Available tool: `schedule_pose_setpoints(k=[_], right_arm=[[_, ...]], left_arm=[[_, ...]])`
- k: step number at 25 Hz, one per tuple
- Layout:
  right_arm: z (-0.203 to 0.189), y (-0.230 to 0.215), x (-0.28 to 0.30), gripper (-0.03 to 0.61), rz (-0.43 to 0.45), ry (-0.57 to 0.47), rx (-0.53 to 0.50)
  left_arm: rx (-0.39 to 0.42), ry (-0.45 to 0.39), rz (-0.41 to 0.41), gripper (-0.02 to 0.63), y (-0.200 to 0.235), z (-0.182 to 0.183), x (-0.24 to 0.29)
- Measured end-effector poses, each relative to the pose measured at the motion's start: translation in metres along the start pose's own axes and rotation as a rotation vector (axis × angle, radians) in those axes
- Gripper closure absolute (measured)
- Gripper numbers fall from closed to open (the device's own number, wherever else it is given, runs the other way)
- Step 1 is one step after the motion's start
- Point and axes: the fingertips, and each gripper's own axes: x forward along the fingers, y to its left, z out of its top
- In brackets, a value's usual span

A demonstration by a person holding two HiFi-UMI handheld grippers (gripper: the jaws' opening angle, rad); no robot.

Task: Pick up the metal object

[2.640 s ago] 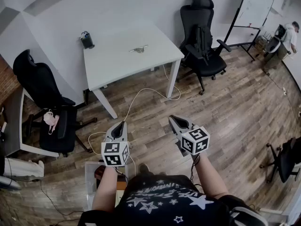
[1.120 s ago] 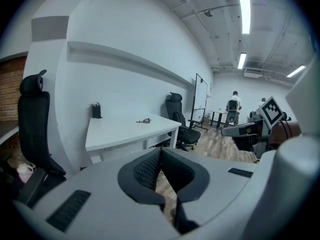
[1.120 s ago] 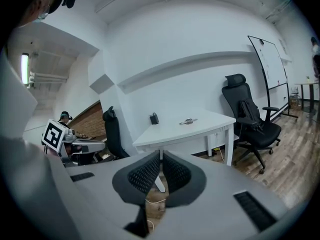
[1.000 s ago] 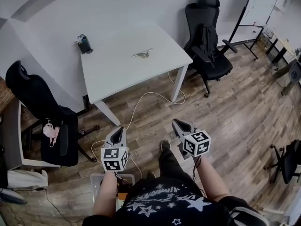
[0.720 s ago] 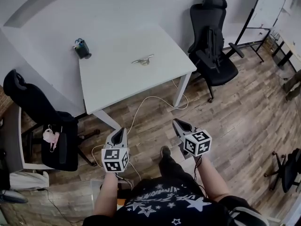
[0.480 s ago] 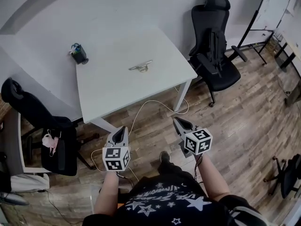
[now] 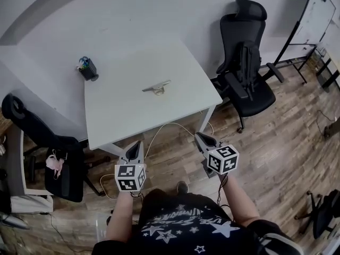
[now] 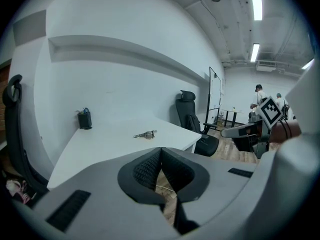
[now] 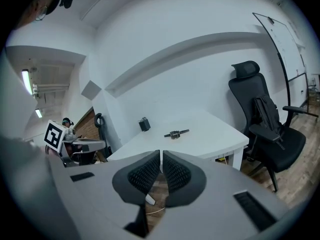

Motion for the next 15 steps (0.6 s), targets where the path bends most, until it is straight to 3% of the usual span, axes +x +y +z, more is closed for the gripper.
schedule_pose_setpoints(k=[15], right_arm=[[0.022,-0.045,0.038,0.529,-0.033,-0.004,0.041]], left_arm=[[0.061,-0.002,-0.046,0.594,0.01,0.029,0.076]])
